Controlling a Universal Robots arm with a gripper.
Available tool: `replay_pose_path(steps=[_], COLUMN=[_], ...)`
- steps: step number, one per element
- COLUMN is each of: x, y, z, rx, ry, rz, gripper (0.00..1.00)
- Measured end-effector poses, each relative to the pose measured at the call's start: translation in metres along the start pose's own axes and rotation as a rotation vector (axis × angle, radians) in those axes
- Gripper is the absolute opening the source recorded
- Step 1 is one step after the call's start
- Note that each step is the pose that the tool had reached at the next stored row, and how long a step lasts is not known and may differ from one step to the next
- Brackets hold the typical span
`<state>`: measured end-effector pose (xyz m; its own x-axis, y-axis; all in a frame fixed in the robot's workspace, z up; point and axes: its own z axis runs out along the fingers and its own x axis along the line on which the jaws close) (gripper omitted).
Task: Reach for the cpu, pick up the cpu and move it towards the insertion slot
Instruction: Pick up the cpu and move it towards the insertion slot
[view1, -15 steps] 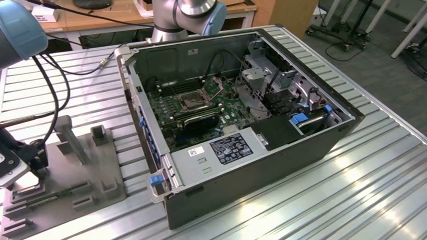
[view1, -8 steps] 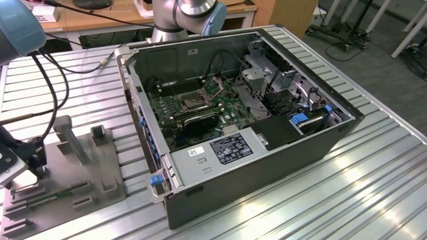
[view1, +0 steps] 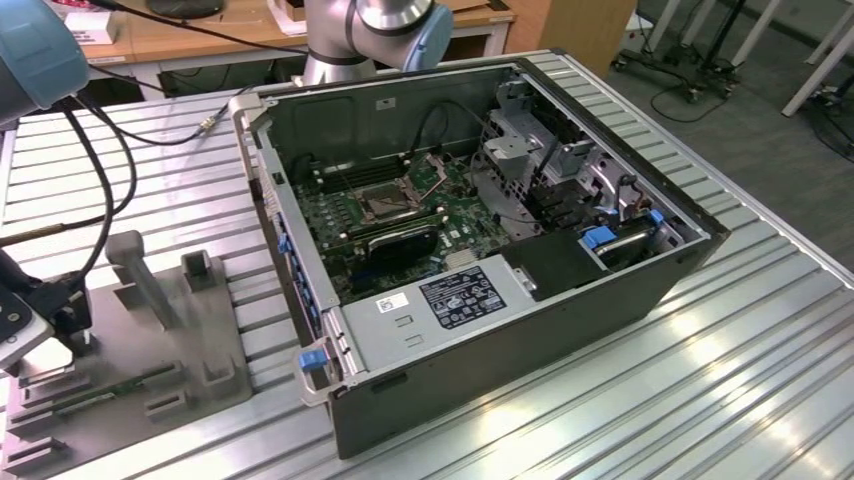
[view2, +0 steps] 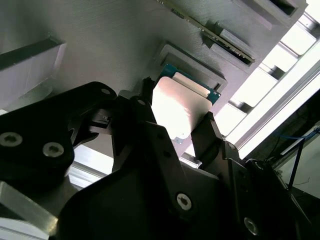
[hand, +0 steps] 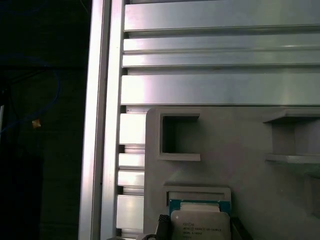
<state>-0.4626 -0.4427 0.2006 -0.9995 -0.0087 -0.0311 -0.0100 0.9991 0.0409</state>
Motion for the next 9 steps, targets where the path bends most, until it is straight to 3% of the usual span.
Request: replay_pose_path(steps=[9], x=[0.0], y=[0.0], z=[-0.0021], rx=[0.0003], ry=[0.0005], rz=[0.0], gripper=[0.55])
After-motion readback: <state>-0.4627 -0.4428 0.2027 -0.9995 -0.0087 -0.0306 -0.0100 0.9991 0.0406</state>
